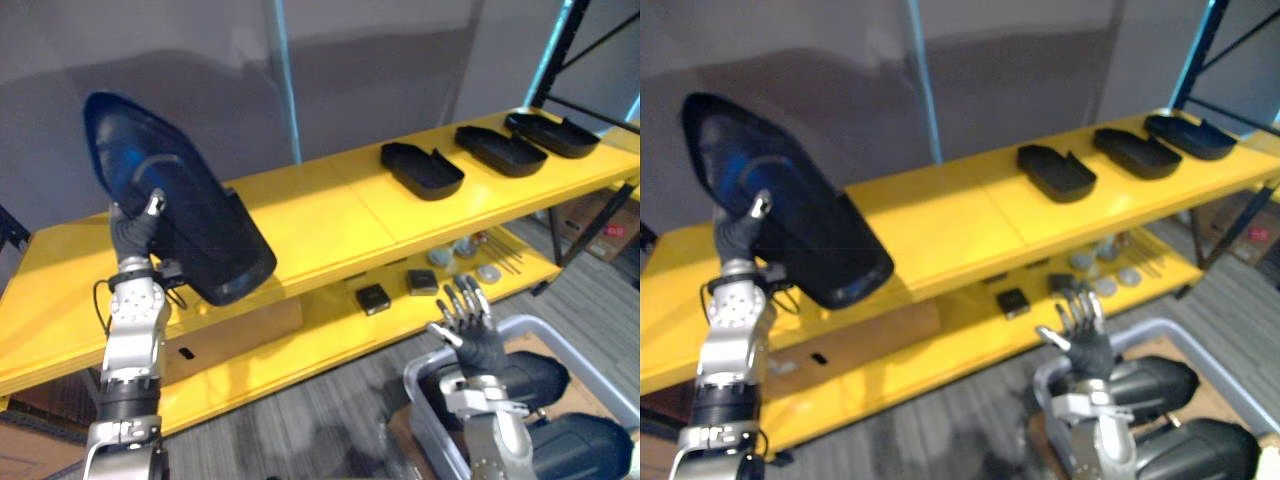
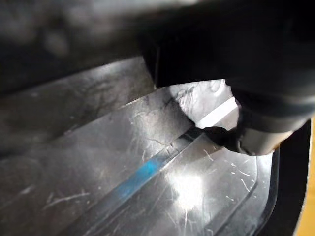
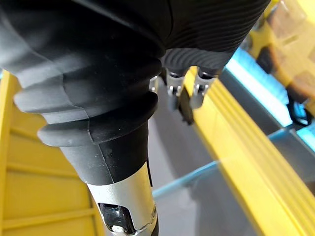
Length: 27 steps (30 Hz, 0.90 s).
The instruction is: Walk over and take plastic housings, then place them on the shelf
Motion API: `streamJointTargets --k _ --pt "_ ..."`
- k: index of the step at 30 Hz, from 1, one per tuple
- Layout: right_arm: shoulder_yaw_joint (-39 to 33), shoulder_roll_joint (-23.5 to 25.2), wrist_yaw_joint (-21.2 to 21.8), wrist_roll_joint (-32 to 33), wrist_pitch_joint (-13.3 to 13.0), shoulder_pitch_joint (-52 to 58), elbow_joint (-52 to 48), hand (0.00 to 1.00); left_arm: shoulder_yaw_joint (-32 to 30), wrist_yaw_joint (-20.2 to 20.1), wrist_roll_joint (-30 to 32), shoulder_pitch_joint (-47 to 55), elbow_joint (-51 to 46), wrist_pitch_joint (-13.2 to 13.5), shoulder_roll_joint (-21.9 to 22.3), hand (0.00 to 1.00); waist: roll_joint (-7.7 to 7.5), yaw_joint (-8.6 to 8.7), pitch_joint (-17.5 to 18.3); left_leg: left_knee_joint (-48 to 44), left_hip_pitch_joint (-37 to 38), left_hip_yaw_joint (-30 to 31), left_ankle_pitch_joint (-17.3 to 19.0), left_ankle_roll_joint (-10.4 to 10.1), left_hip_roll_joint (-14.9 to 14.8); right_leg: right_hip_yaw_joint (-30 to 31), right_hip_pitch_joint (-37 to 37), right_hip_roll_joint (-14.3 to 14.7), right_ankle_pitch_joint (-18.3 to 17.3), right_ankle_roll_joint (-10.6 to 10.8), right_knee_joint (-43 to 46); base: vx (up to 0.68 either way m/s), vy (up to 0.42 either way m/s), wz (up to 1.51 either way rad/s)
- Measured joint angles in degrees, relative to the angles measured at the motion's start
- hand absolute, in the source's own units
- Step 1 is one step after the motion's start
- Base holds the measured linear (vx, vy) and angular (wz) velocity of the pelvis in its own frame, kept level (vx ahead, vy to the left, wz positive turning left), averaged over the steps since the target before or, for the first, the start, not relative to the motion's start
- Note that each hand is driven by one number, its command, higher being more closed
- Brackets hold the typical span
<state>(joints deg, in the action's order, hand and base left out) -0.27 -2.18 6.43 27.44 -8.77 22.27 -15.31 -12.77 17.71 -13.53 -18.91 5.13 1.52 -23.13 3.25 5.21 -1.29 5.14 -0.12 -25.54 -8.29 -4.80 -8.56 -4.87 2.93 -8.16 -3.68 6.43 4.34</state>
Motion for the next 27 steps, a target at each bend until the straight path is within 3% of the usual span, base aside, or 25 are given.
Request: streamJointTargets --k 3,5,8,10,16,21,23,25,26,27 --pt "0.54 0.17 -0.22 0.00 -0.22 0.09 -0.18 0.00 0.30 -2.14 -2.41 3.89 -10.10 1.87 0.94 1.00 0.00 -0.03 0.00 0.01 -0.15 0.41 -0.07 0.00 0.00 -0.29 0.13 0.02 0.00 0.00 -0.11 0.00 -0.009 0.06" --pt "0.23 0.73 -0.53 0.00 -1.12 0.66 -1.99 0.00 1.89 -5.69 -2.94 12.40 -26.20 3.98 5.75 1.00 0.22 -0.36 0.18 0.00 -0.88 1.96 -0.24 0.19 0.26 -2.06 0.69 -0.23 -0.01 0.00 -0.40 0.01 -0.015 0.31" --pt "-0.28 1.37 -1.53 -0.01 -1.76 1.21 -5.39 0.00 4.51 -11.72 -2.18 24.56 -37.03 5.99 12.14 1.00 0.42 -2.64 0.23 0.00 -1.02 4.18 -0.41 0.10 0.37 -4.22 1.96 -0.30 -0.10 -0.13 -0.76 0.01 -0.018 0.36" --pt "-0.53 1.85 -1.63 -0.01 -2.21 0.86 -5.91 0.00 4.44 -15.71 -1.67 32.00 -37.39 6.27 14.70 1.00 0.17 -3.94 0.16 0.00 -1.15 6.23 -0.37 -0.01 0.67 -6.73 3.28 -0.36 -0.76 -0.40 -1.06 -0.04 -0.012 0.54" --pt "-0.41 2.43 -3.72 -0.01 -2.28 -4.03 -3.67 0.00 1.11 -18.33 -1.62 39.68 -34.31 8.54 17.88 1.00 -1.59 -7.40 0.57 -0.13 -2.92 7.67 -1.74 0.96 2.09 -11.15 4.16 -1.95 -1.99 -0.31 -1.41 -0.03 0.024 0.41" --pt "-0.17 4.56 -5.69 -0.08 -2.41 -5.19 -0.44 0.00 -2.37 -18.00 -1.12 39.49 -34.30 10.87 17.99 1.00 -5.06 -7.49 0.72 -0.06 -3.89 9.18 -0.95 2.15 5.31 -12.35 3.11 -4.61 -3.25 -0.72 0.94 0.05 0.089 0.20" --pt "-2.28 4.52 -7.01 -0.07 -3.33 -5.18 1.19 0.00 -2.27 -17.86 0.11 38.90 -34.25 10.91 18.06 1.00 -6.27 -7.18 0.04 -0.07 -3.55 10.79 -0.26 3.08 7.32 -13.33 2.87 -6.65 -4.62 -2.45 5.74 0.06 0.108 0.39" --pt "-4.56 3.94 -7.96 -0.09 -4.55 -5.31 1.54 0.00 -2.22 -17.83 1.08 37.57 -32.99 11.06 18.41 1.00 -4.65 -6.67 -2.18 -0.10 -2.87 12.96 -0.03 3.39 7.21 -11.08 -1.92 -7.71 -2.67 -5.16 18.62 -0.08 0.205 0.55" --pt "-5.72 4.05 -8.03 -0.13 -5.35 -5.20 1.53 0.00 -2.42 -17.69 1.12 37.00 -32.65 11.06 18.37 1.00 -4.11 -5.57 -3.23 -0.08 -2.89 14.31 0.46 3.50 7.30 -8.41 -6.49 -8.19 0.31 -7.60 26.90 -0.13 0.329 0.60" --pt "-7.14 5.03 -8.07 -0.14 -5.79 -5.22 1.83 0.00 -2.60 -17.45 1.03 36.52 -32.78 11.12 17.65 1.00 -6.87 -4.98 -4.18 -6.11 -3.95 13.92 2.86 3.52 8.50 -4.82 -9.65 -10.99 2.74 -7.61 32.16 0.03 0.214 0.38"
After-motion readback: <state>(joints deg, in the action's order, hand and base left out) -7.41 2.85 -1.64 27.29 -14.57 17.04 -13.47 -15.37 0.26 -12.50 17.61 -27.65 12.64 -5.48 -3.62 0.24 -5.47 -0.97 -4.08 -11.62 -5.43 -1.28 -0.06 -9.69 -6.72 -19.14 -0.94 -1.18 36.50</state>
